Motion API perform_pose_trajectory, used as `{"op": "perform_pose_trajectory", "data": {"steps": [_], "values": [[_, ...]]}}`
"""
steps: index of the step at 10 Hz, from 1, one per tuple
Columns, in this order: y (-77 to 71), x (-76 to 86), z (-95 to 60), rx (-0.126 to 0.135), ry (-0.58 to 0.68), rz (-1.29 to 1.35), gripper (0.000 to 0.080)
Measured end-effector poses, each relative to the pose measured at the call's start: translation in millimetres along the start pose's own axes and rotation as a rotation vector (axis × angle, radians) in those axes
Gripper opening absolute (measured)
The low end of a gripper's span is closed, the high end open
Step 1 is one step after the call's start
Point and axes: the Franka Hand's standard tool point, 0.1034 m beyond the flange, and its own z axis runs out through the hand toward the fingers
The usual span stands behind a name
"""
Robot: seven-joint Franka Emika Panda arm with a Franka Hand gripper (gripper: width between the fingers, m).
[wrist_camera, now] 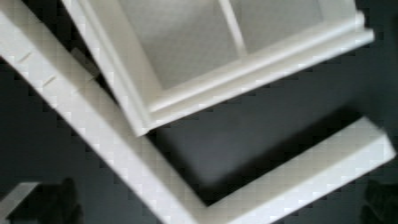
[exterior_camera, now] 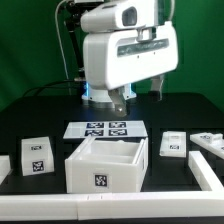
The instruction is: Assemble cabinet
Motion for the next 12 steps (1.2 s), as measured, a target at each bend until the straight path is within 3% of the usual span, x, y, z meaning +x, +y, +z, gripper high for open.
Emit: {"op": "perform_pose_trajectory", "data": {"steps": [2,3,7,8,12], "values": [[-11.1,-5.4,9.3,0.017,-0.040,-0.104,0.0798],[-16.2,-12.8,13.7,0.052,-0.067,-0.128,0.0798],[-16.4,-13.1,14.3,0.053,-0.067,-0.124,0.0798],[-16.3,-14.6,17.1,0.032,-0.050,-0.208,0.0798],[-35.1,-25.5,35.3,0.021,-0.043,-0.376,0.0798]]}}
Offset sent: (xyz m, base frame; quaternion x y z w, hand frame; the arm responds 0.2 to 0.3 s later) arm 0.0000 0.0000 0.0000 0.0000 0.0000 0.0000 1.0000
